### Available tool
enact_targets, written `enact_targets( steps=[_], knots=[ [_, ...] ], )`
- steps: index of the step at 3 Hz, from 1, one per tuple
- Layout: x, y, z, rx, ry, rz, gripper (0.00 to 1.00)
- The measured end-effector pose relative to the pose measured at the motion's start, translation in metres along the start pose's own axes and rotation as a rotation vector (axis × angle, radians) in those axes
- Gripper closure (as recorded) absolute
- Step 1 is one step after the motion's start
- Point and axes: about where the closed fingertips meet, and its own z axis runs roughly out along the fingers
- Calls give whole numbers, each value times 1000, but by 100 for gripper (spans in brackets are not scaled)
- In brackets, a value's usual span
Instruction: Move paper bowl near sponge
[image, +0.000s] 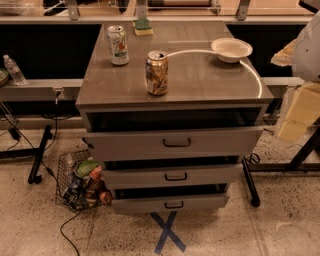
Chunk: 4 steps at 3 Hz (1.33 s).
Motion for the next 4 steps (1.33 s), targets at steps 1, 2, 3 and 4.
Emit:
enact_targets(
  steps=[1,2,3,4],
  knots=[
    [0,0,0,0,0,0,0],
    [-2,-29,13,29,-32,-31,0],
    [0,-92,37,109,-76,-58,0],
    [0,-156,61,200,-151,-42,0]
  ],
)
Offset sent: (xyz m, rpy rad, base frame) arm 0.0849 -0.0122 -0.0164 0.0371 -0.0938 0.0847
